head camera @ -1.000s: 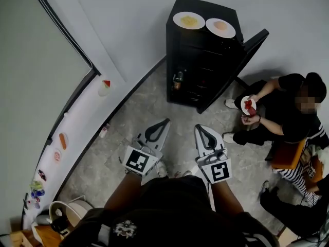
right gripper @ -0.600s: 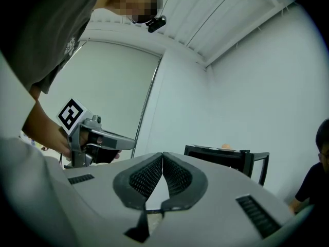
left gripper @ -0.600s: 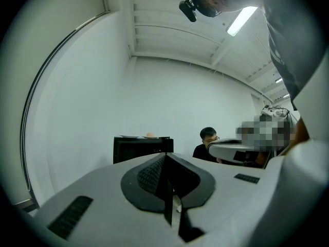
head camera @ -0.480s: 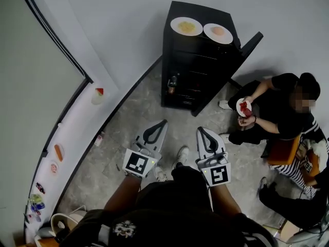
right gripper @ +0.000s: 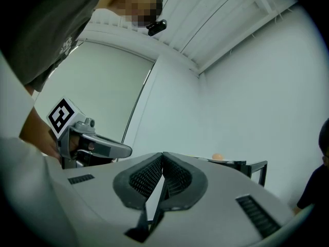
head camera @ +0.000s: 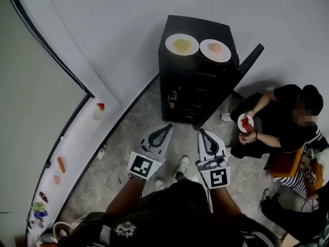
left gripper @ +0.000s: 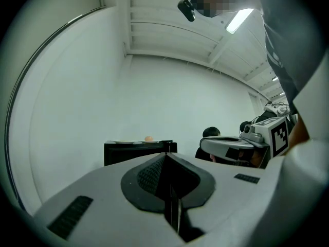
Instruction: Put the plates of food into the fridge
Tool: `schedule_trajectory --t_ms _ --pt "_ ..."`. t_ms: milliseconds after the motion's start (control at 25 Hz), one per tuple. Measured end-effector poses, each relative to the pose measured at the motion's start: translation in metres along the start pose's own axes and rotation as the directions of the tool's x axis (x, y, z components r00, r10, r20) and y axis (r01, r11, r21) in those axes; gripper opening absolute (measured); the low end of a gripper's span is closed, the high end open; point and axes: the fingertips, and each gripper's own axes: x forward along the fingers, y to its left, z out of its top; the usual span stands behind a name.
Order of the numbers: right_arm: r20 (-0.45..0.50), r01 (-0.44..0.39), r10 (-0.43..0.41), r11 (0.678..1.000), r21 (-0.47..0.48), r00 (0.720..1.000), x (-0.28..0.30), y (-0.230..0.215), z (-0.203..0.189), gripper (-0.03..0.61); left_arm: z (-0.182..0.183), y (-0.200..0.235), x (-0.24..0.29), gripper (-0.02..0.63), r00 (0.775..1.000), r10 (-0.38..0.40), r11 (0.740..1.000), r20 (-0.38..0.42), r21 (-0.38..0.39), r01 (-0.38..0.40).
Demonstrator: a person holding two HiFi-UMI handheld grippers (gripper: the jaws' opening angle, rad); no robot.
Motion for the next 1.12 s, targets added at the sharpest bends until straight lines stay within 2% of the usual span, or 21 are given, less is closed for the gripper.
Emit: schedule_trajectory --t_ms 160,360,600,960,1120 --pt "0.013 0.000 0.000 1.000 0.011 1.000 0.018 -0.020 -0.008 0.023 0.000 0.012 0.025 0.021 1.000 0.007 1.000 -0.001 -0.007 -0.007" --pt "0.011 0.013 -0.013 1.000 0.014 1.000 0.031 -0.056 -0.018 0.023 -0.007 0.019 0.057 0.021 0.999 0.012 1.000 -0.036 -0.001 -0.012" --pt "0.013 -0.009 0.009 1.000 0.006 1.000 0.051 -0.089 -0.030 0.023 -0.018 0.035 0.093 0.021 0.995 0.044 0.999 -0.086 0.018 -0.043" --pt "0.036 -0.029 0.028 0.999 0.024 0.999 0.080 -0.126 -0.030 0.025 -0.009 0.050 0.137 0.021 0.994 0.060 0.998 -0.091 0.020 -0.059" --pt "0.017 -0.009 0.010 1.000 -0.012 1.000 0.094 -0.138 -0.038 0.025 -0.010 0.063 0.154 0.021 0.995 0.050 0.998 -0.088 0.048 -0.045"
